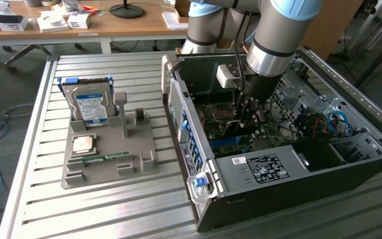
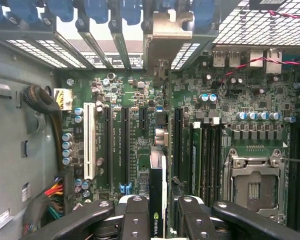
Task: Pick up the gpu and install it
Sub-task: 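Insert the gpu into the slot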
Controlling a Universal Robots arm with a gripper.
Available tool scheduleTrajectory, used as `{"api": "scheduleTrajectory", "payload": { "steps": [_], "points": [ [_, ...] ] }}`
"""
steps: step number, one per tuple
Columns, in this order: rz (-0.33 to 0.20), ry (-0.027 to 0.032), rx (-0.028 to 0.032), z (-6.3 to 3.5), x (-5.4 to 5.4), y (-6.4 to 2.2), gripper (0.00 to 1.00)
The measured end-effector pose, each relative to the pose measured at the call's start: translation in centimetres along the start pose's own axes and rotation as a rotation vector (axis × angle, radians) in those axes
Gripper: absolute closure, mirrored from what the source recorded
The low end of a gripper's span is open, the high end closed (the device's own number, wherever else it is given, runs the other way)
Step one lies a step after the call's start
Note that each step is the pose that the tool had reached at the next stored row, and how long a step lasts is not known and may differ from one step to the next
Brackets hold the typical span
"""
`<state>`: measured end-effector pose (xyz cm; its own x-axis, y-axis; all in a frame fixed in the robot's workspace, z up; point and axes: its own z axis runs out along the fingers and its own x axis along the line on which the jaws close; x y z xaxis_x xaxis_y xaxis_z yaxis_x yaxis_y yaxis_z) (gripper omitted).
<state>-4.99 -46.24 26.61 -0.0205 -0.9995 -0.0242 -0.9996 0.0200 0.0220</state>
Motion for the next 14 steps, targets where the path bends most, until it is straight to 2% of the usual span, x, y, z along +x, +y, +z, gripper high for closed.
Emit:
{"api": "scheduleTrajectory", "payload": {
  "steps": [14],
  "points": [
    [0.000, -0.0003, 0.0001, 0.27, 0.00, 0.23, 0.73]
  ]
}}
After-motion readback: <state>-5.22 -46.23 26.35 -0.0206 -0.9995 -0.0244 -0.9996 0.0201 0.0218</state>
